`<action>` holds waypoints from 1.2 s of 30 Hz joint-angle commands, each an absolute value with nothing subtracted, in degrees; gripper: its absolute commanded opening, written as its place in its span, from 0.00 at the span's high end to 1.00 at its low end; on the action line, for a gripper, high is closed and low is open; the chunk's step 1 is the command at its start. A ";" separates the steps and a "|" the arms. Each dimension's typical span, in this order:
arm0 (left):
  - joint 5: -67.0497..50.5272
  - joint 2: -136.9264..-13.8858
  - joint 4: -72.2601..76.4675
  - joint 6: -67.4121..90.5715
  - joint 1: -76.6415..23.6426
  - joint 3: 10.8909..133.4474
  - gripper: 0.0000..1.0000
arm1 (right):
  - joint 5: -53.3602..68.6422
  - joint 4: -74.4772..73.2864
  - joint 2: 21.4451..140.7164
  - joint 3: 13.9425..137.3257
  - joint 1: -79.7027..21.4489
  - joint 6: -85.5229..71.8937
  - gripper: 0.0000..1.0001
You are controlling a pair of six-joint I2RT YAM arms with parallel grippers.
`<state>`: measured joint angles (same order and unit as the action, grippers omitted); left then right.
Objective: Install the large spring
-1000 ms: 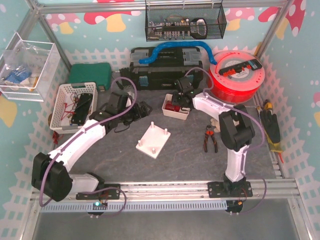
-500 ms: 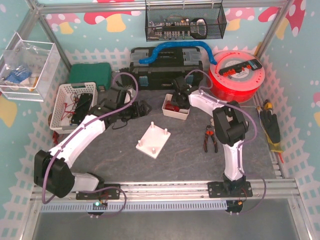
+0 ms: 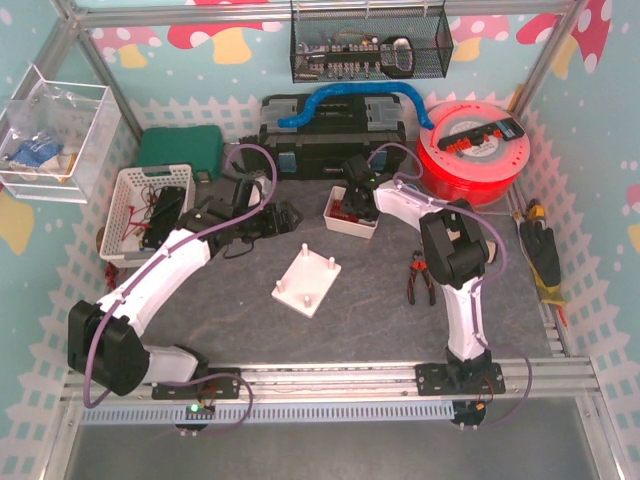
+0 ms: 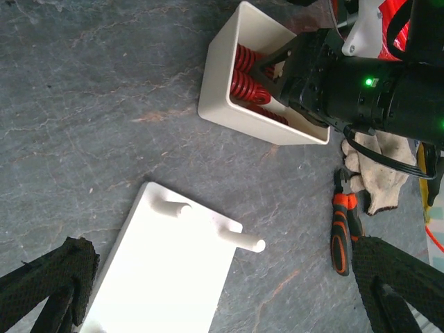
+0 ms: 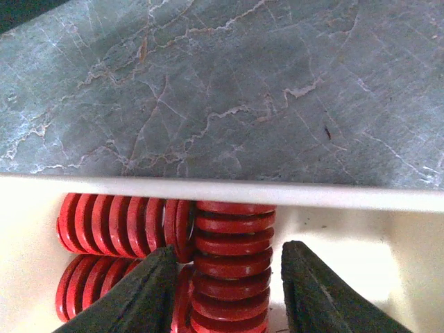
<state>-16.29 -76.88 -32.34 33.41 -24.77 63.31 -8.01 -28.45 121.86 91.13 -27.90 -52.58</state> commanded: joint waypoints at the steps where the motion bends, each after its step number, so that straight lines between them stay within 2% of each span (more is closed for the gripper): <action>1: -15.66 -76.00 -33.66 32.79 -24.45 64.51 0.01 | -10.17 -30.83 126.19 91.86 -27.77 -53.26 0.54; 5: -15.72 -75.65 -34.00 33.11 -24.43 64.60 0.01 | -10.97 -32.17 127.48 92.90 -27.77 -53.72 0.50; 10: -15.90 -75.02 -34.17 33.70 -24.39 64.04 0.01 | -12.13 -32.77 128.72 93.85 -27.75 -53.54 0.51; 21: -14.84 -74.55 -34.12 34.35 -24.22 63.78 0.01 | -14.15 -29.23 124.64 93.77 -27.77 -47.53 0.80; 28: -9.10 -73.83 -34.19 36.52 -22.16 64.17 0.01 | -10.71 -23.56 118.66 90.06 -27.76 -40.95 0.88; 36: -10.12 -73.74 -34.19 39.72 -18.00 63.76 0.01 | -5.76 -13.55 106.02 79.44 -27.81 -32.07 0.92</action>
